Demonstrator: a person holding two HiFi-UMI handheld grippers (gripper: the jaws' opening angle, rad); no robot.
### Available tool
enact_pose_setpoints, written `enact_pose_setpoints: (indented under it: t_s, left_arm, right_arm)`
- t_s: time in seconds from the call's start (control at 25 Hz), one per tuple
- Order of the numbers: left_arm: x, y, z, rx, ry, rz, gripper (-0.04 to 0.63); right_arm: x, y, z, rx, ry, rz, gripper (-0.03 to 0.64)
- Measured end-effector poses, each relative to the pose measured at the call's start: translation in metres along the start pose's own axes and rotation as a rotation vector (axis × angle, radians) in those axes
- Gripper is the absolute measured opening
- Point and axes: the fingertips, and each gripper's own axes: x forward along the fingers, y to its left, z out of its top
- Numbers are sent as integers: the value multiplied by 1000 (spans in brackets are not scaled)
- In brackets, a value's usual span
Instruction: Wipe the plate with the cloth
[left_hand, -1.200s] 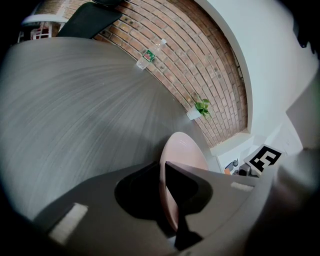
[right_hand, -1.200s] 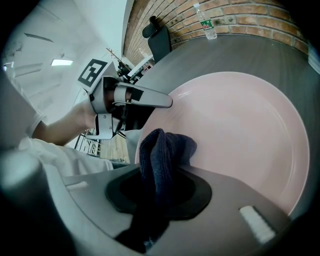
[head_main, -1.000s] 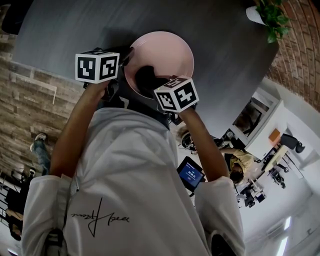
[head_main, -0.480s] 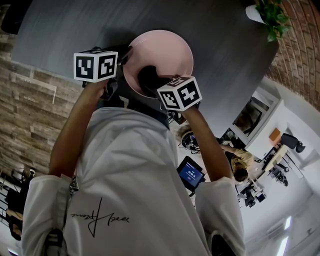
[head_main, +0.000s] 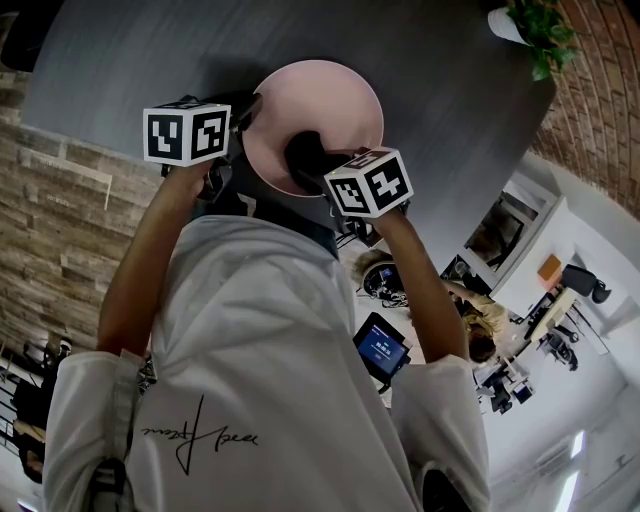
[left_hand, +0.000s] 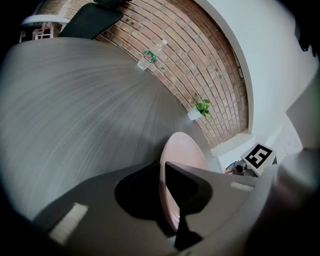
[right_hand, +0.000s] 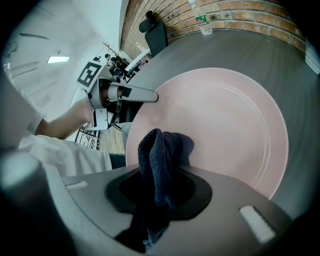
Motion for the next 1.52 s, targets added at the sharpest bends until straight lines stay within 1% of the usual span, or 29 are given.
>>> enact_pose_setpoints:
  t_s: [0.32, 0.52, 0.84, 1.08, 1.28, 1.52]
  left_arm:
    - [-1, 0, -1, 7, 8, -1, 49]
    - [0, 0, -1, 19, 14, 0, 49]
    - [0, 0, -3, 18, 18, -1, 49]
    - [-1, 2, -4, 21, 23, -2, 49]
    - [-3, 1, -3, 22, 12, 4, 48]
    - [-1, 0, -4, 37, 23, 1, 48]
  right_arm:
    - [-13, -17, -5, 4, 24, -25, 98]
    - [-22, -32, -5, -1, 11, -74, 98]
    - [-31, -45, -2, 16, -12, -99, 98]
    - [-34, -54, 2, -6, -15, -143, 98]
    - [-38, -55, 4, -26, -19, -153, 98]
    - [-42, -62, 5, -20, -28, -164, 98]
